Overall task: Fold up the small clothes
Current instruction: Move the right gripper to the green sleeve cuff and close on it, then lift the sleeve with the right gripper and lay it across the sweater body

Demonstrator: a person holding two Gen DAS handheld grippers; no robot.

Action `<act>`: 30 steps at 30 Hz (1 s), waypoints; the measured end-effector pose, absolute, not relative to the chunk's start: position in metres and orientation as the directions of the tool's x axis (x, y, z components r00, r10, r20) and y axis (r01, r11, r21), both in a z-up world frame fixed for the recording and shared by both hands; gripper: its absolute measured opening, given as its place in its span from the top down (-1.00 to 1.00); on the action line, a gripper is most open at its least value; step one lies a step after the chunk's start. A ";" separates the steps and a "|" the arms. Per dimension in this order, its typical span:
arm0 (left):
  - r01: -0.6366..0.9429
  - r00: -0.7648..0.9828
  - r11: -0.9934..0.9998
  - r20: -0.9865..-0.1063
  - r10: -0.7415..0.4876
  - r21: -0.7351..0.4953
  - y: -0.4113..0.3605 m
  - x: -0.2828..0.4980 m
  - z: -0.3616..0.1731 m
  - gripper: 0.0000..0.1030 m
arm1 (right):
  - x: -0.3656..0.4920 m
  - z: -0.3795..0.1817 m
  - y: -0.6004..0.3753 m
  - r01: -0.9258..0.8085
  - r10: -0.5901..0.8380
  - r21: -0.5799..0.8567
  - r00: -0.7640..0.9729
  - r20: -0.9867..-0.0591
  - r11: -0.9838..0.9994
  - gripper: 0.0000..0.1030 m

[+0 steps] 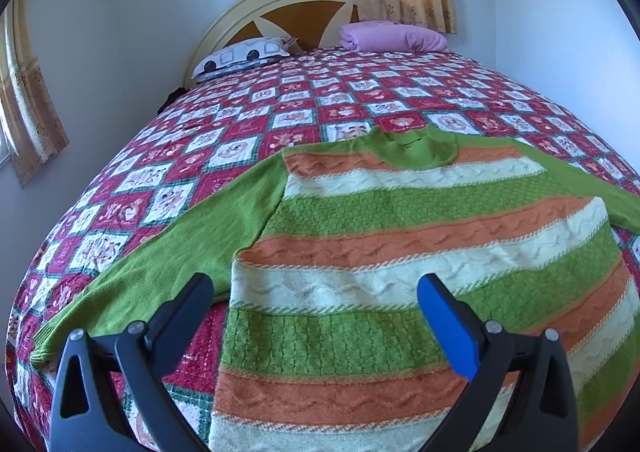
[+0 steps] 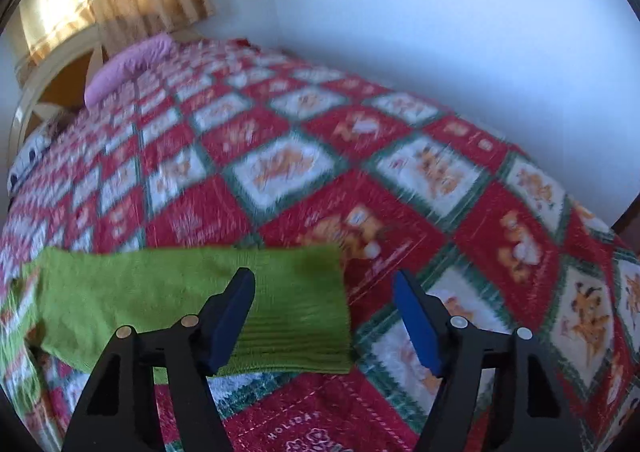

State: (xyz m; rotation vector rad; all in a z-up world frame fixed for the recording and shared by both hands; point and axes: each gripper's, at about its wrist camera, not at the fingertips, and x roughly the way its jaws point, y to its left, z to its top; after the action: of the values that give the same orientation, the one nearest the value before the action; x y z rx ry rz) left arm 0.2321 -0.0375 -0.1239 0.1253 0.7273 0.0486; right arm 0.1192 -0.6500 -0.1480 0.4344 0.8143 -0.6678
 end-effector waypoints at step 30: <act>-0.063 0.780 0.998 -0.624 0.052 0.004 0.032 0.191 -0.106 -1.00 | 0.192 0.087 -0.468 0.394 -0.406 -0.133 0.772 -0.490 0.909 0.86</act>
State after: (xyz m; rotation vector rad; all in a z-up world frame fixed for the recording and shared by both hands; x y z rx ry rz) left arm 0.1914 0.0322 -0.1055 -0.0177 0.6740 0.0620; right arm 0.1925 -0.4679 0.0870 -0.0228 0.5359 -0.4337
